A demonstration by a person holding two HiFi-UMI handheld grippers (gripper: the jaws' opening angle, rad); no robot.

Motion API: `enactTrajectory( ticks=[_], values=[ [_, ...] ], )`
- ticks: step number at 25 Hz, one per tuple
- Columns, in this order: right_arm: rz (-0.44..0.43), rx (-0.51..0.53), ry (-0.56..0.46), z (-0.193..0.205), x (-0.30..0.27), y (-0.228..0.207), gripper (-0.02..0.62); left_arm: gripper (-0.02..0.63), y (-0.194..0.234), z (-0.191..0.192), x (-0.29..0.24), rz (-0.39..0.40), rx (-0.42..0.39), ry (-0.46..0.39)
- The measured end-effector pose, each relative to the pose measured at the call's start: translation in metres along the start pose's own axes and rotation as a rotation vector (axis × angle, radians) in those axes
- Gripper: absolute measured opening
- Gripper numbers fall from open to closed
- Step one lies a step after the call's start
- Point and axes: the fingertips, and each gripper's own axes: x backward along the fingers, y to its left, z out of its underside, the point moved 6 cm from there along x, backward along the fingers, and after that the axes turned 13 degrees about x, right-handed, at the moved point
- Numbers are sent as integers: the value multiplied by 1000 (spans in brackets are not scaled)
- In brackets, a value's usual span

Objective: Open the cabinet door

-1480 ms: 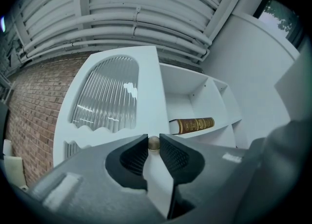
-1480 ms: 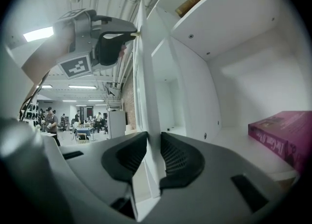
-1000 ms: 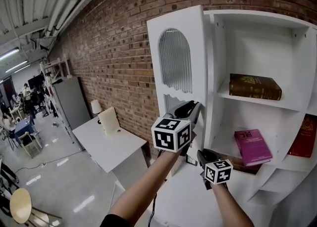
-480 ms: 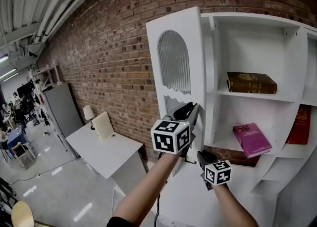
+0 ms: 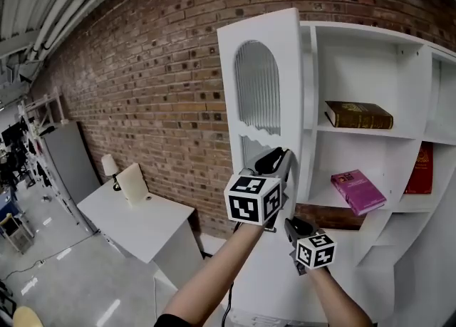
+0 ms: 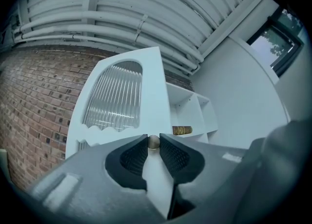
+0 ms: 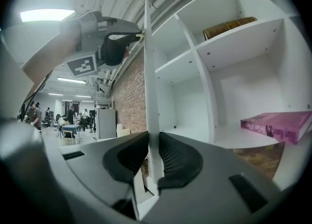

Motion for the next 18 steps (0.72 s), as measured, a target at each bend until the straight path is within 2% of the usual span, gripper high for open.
enactTrajectory(
  ticks=[10, 18],
  values=[
    [69, -2, -5, -10, 7, 52, 64, 84, 15, -17, 42, 87, 34, 3],
    [92, -10, 17, -20, 3, 86, 64, 87, 32, -29, 69, 116, 91, 4]
  ],
)
